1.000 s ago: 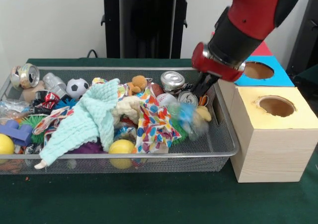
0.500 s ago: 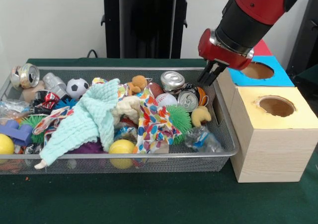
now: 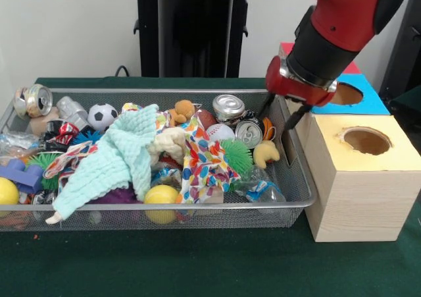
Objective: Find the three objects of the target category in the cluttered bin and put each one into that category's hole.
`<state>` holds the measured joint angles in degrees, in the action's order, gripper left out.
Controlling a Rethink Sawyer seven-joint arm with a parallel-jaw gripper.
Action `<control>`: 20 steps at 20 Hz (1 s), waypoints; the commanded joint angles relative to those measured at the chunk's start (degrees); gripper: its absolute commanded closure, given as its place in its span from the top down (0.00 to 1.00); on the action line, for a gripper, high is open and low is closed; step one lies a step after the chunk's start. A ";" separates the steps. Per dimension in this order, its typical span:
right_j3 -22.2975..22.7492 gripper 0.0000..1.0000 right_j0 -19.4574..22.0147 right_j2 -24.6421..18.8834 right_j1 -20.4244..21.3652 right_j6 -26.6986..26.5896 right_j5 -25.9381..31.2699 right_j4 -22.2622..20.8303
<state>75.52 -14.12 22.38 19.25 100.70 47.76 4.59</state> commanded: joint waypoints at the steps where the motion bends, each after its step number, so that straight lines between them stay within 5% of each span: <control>1: 6.06 1.00 5.39 -12.77 -0.10 -1.95 -14.73 -2.68; 6: 7.83 1.00 7.15 -15.04 0.72 -4.45 -19.89 -7.58; 12: 7.84 1.00 8.84 -17.64 1.79 -7.39 -18.80 -12.56; 17: 11.51 1.00 14.62 -27.13 6.70 -21.70 -18.48 -21.21; 20: 13.04 1.00 17.00 -30.25 8.89 -25.82 -16.29 -25.67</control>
<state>80.28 -2.17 6.38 24.58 99.42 28.11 -11.96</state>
